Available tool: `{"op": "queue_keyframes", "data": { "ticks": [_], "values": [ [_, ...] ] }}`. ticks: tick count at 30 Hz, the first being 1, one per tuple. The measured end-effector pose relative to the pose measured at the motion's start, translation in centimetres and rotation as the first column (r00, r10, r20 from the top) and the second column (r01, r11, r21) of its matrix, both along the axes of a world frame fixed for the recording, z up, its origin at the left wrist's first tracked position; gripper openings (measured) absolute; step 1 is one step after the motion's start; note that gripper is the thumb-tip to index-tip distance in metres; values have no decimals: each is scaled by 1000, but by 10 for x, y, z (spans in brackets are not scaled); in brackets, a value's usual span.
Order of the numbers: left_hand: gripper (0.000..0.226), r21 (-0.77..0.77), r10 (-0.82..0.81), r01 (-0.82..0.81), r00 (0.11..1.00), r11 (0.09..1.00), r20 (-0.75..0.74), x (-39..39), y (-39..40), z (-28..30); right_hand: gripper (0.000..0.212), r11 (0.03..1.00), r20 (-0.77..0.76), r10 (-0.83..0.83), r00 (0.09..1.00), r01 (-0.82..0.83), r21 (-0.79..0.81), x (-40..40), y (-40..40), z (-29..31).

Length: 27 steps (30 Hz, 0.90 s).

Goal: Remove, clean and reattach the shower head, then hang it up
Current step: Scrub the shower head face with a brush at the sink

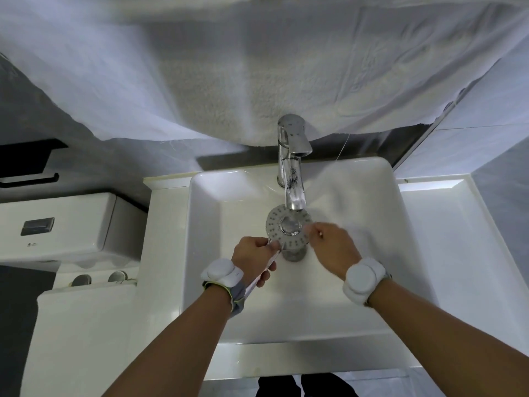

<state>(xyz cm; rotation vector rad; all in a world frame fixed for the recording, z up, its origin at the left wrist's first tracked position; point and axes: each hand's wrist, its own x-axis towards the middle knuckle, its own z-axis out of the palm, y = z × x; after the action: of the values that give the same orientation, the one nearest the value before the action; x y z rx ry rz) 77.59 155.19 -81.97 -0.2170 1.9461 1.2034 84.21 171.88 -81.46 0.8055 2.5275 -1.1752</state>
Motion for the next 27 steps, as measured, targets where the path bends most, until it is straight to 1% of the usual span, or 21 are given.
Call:
{"op": "queue_keyframes", "data": {
  "ticks": [1,2,5,8,9,13,15,16,18,20,21,22,23,25,26,27],
  "values": [
    [29,23,21,-22,1000,1000,21,-1,0,0,34,998,14,56,998,-56,-22,6,-5,-1],
    [30,36,32,-34,999,999,37,-2,-1,0,34,997,28,76,997,-75,-33,8,-6,-3],
    [32,36,43,-44,998,998,48,1,-5,-2,38,1000,17,16,1000,-15,-27,3,-2,-10],
    [29,43,44,-46,998,998,47,3,-7,-4,29,988,35,154,988,-154,-7,5,-19,-10],
    [29,43,35,-37,999,998,40,4,-7,-5,29,988,29,151,988,-151,14,6,-23,-12],
    [32,22,15,-15,1000,1000,7,6,-5,-4,39,993,10,-106,994,105,53,3,-7,-11],
    [28,-9,-38,38,999,999,-3,3,-6,-4,43,980,3,-198,980,198,26,3,3,-6],
    [23,-15,-73,73,997,997,13,2,-6,-4,42,976,-6,-216,976,215,-12,4,3,-2],
    [15,-7,-135,136,989,991,55,-1,-5,-6,40,973,-16,-186,982,182,-143,3,-7,5],
    [15,-26,-193,194,980,981,45,-2,-3,-8,41,964,46,-74,996,83,-254,0,-20,13],
    [16,-27,-201,202,979,979,40,-2,-2,-9,43,965,70,-6,998,25,-262,-1,-23,14],
    [15,-18,-187,187,982,982,41,-1,-1,-9,45,971,93,21,995,2,-240,-4,-21,16],
    [15,-6,-167,167,985,986,42,-1,-1,-8,45,977,109,-12,994,35,-209,-8,-15,16],
    [21,10,-139,139,990,990,25,-1,1,-7,44,974,118,-152,981,169,-154,-13,0,15],
    [26,17,-133,132,991,991,24,-2,1,-7,44,970,129,-171,977,190,-154,-11,0,13],
    [29,26,-128,127,991,992,37,-4,2,-6,43,973,127,-135,983,155,-169,-9,-4,12]
  ]
}}
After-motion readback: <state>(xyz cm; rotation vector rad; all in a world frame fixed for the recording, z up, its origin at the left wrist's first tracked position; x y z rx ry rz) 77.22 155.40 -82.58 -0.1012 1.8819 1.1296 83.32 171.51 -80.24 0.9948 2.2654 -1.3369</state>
